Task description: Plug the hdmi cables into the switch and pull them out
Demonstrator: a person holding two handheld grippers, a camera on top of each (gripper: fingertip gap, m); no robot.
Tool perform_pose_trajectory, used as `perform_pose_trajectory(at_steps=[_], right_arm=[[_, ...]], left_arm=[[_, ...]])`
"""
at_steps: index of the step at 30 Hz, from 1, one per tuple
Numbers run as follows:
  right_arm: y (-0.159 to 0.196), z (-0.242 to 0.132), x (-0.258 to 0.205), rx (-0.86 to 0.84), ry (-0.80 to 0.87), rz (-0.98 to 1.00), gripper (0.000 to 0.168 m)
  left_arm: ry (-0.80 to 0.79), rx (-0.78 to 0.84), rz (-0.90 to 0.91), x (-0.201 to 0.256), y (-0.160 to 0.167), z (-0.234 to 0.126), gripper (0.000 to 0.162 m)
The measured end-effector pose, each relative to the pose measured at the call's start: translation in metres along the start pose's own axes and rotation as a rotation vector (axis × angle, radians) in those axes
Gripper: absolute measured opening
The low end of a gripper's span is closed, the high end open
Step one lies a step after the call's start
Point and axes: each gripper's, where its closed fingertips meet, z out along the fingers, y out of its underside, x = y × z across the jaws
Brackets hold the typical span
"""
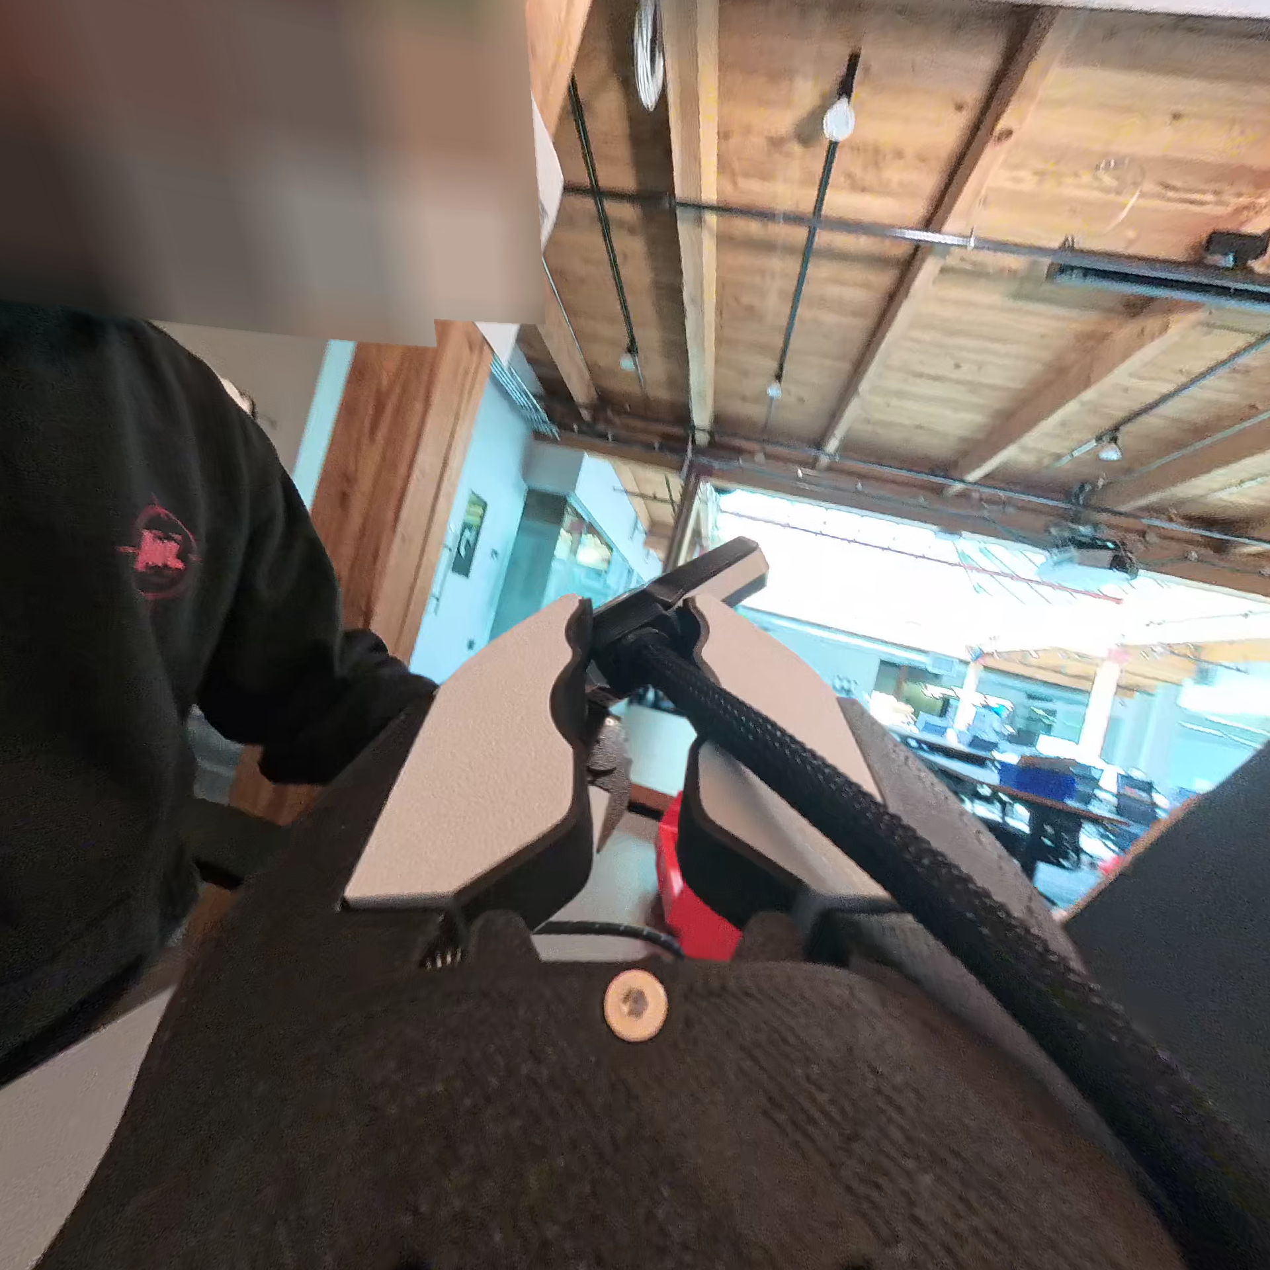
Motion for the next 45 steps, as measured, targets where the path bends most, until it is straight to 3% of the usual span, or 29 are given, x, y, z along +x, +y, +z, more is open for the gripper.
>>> perform_pose_trajectory(at_steps=[1,6,12,24,31,39,45], right_arm=[[-0.006,-0.002,-0.002,0.041,-0.015,0.014,0.025],[-0.032,-0.010,-0.010,0.249,-0.116,0.099,0.025],[-0.028,-0.006,-0.012,0.287,-0.165,0.159,0.025],[0.011,0.033,-0.034,-0.027,-0.224,0.127,0.025],[0.025,0.040,-0.039,-0.063,-0.269,0.173,0.025],[0.010,0.021,-0.025,0.125,-0.262,0.257,0.025],[0.010,0.017,-0.021,0.147,-0.256,0.271,0.025]], left_arm=[[0.016,0.029,-0.012,0.004,-0.009,-0.008,0.013],[0.109,0.179,-0.028,0.025,-0.054,-0.043,0.012],[0.179,0.228,0.000,0.042,-0.078,-0.059,0.012],[0.536,0.407,0.201,0.081,-0.078,-0.086,0.011],[0.520,0.349,0.171,0.073,-0.074,-0.084,0.011],[0.443,0.241,0.053,0.066,-0.089,-0.084,0.011],[0.420,0.198,0.021,0.061,-0.099,-0.083,0.011]])
